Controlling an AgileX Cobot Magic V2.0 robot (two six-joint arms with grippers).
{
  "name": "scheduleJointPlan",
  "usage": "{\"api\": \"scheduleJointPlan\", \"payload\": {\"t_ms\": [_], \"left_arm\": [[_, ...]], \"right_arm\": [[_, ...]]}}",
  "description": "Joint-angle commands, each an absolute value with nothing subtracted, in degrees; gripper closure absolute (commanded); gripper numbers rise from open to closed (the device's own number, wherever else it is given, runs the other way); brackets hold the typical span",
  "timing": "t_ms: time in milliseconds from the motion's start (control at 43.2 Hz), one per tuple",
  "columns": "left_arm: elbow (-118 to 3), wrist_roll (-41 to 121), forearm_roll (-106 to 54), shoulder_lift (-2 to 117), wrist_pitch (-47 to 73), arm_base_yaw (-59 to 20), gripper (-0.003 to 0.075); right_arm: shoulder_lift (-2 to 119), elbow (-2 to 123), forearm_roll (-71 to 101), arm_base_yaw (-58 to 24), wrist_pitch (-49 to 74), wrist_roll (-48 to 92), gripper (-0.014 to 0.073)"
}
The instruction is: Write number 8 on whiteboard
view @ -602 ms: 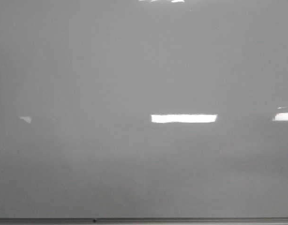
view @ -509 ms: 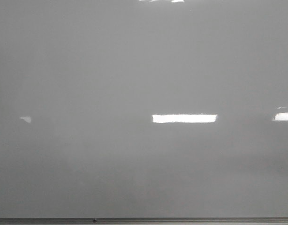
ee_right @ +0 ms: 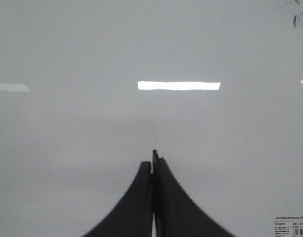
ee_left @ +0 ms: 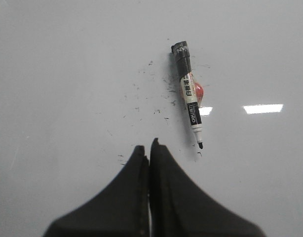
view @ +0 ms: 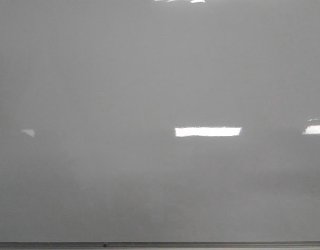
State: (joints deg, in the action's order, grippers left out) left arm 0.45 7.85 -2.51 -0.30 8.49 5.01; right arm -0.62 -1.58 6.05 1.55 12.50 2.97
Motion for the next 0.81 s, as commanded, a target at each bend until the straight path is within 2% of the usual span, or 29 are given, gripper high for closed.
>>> {"api": "scheduleJointPlan", "payload": {"t_ms": [0, 671, 787], "left_arm": [[0.51, 7.66, -2.64, -1.37, 3.87, 5.09, 0.0739], [0.51, 7.66, -2.64, -1.37, 3.87, 5.09, 0.0739], [0.51, 7.56, -3.02, -1.37, 0.88, 5.09, 0.0739]], "right_arm": [[-1.64, -1.38, 5.55, 1.52, 8.11, 3.21, 0.0662], [-1.64, -1.31, 5.55, 1.52, 4.37, 3.21, 0.0662], [-1.64, 0.34, 5.60, 1.52, 3.02, 3.21, 0.0662]]}}
